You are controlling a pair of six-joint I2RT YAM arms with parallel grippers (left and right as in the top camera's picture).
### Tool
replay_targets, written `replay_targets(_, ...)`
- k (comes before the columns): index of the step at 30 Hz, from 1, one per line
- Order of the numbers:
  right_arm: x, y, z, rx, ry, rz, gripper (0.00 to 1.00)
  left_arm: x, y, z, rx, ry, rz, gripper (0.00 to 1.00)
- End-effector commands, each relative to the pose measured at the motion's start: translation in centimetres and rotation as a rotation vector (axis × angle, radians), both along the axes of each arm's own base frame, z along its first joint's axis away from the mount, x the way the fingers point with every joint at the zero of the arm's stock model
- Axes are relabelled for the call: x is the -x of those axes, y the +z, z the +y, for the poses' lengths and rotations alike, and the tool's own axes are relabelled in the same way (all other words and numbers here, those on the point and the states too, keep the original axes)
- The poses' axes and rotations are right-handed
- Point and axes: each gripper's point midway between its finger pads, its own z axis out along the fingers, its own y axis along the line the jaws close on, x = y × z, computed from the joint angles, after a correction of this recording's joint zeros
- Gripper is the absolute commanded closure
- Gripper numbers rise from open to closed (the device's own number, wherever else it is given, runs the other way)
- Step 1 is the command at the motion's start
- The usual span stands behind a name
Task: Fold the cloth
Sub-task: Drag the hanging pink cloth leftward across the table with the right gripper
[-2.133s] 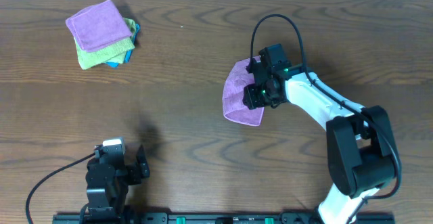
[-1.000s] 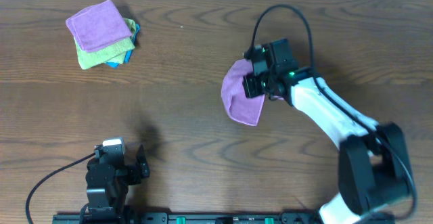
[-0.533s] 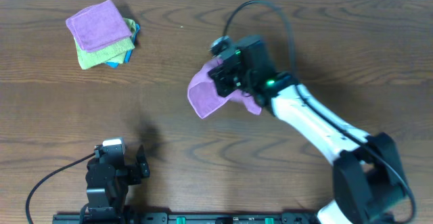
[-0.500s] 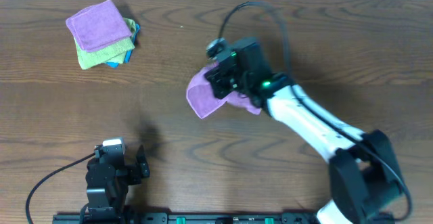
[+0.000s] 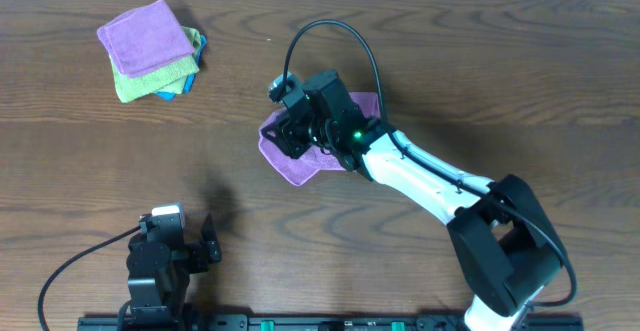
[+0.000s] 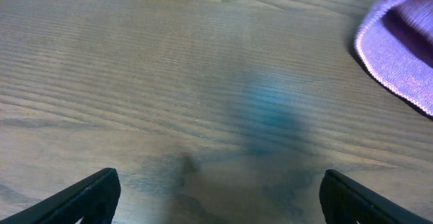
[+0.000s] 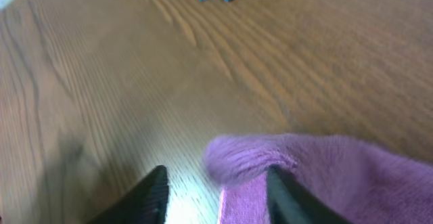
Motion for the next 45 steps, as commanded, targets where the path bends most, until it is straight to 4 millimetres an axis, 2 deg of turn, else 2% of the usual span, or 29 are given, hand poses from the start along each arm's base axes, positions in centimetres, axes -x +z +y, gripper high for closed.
replay_targets(1,-1.0,2.2,0.3,-0.03,-0.017,-0.039,0.31,0.2,-0.6,0.2,-0.014,0.008,0.019,0.05)
replay_targets(5,-1.9,3.6,-1.0,-0.012,-0.074,-0.033,0.23,0.2,-0.6,0.2,-0.014,0.008,0.019,0.05)
replay_targets(7,-2.7,3.9,-3.2,0.047,-0.153,-0.018,0.21,0.2,-0.6,0.2,-0.014,0.008,0.019,0.05)
replay_targets(10,-3.2,3.8,-7.5,0.156,-0.263,0.011,0.2,0.2,-0.6,0.2,-0.014,0.008,0.019,0.05)
replay_targets(11,-2.9,3.6,-9.2,0.195,-0.28,0.039,0.19,0.2,-0.6,0.2,-0.014,0.008,0.019,0.05)
replay_targets(15,-1.4,1.6,-13.6,0.301,-0.33,0.179,0.19,0.2,-0.6,0.2,-0.014,0.008,0.019,0.05)
replay_targets(19,0.0,-0.8,-16.2,0.381,-0.362,0.304,0.22,0.2,-0.6,0.2,-0.014,0.008,0.019,0.05)
replay_targets(23,0.8,-2.4,-17.0,0.422,-0.367,0.369,0.23,0.2,-0.6,0.2,-0.014,0.008,0.019,0.05)
replay_targets(38,2.0,-9.2,-17.4,0.528,-0.343,0.526,0.34,0.2,-0.6,0.2,-0.014,0.008,0.019,0.05)
replay_targets(43,2.1,-10.1,-17.5,0.541,-0.34,0.542,0.52,0.2,-0.6,0.2,-0.014,0.008,0.019,0.05)
replay_targets(44,2.1,-10.1,-17.4,0.541,-0.333,0.537,0.61,0.2,-0.6,0.2,-0.014,0.008,0.019,0.05)
replay_targets(45,2.0,-10.1,-17.4,0.54,-0.334,0.535,0.75,0.2,-0.6,0.2,-0.014,0.008,0.019,0.05)
